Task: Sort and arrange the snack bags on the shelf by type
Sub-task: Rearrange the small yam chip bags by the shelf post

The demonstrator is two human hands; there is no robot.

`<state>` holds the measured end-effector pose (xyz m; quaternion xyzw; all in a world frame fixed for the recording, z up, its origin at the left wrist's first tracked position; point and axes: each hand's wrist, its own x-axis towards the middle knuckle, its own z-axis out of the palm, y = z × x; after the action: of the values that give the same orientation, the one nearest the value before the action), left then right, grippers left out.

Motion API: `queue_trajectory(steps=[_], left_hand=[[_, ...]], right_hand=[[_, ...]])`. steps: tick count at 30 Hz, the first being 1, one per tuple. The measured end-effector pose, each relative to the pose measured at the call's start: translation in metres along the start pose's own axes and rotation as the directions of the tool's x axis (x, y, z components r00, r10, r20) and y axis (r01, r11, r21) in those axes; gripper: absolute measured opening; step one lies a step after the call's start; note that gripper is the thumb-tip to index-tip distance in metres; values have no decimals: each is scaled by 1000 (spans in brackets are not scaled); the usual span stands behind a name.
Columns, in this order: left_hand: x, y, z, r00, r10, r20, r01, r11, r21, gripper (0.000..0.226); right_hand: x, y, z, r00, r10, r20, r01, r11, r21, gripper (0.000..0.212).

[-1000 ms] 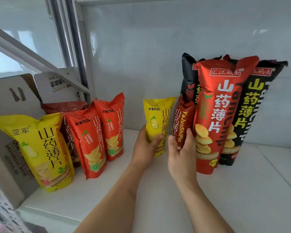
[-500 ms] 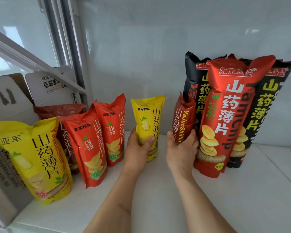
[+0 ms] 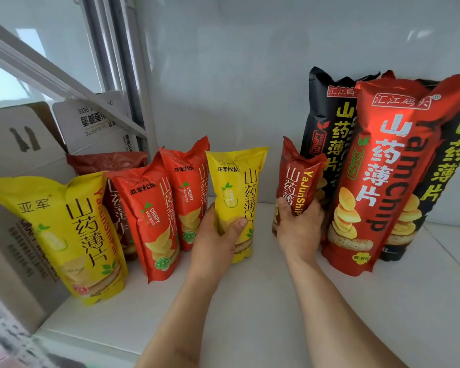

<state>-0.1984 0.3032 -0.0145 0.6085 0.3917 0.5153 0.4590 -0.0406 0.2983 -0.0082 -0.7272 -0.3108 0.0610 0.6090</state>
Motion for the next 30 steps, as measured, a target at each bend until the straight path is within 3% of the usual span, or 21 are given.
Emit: queue_trajectory(steps=[4, 9, 16, 20, 24, 27, 30], left_hand=[[-31, 10, -13, 998, 46, -40, -45, 998, 44, 41], [-79, 18, -40, 977, 75, -202, -50, 991, 128, 67], [-131, 29, -77, 917, 75, -393, 50, 953, 298, 73], [-137, 35, -93, 874, 85, -479, 95, 936, 339, 77], [-133, 29, -110, 853, 55, -519, 132, 940, 316, 77], [-129, 21, -121, 854, 48, -518, 162, 922, 352, 80], [-124, 20, -127, 860, 59, -507, 175, 899, 401, 78]], right_hand=[[-17, -1, -11, 993, -65, 102, 56, 995, 82, 58], [-53, -6, -35, 948, -136, 287, 56, 961, 272, 67], [-89, -10, -40, 724, -282, 630, 4, 914, 405, 57], [-101, -18, -30, 612, -348, 710, -18, 892, 452, 47], [-113, -19, -13, 542, -373, 753, -48, 881, 470, 56], [-125, -17, -5, 514, -388, 765, 6, 893, 449, 62], [-129, -21, 0, 503, -371, 780, -35, 894, 447, 64]])
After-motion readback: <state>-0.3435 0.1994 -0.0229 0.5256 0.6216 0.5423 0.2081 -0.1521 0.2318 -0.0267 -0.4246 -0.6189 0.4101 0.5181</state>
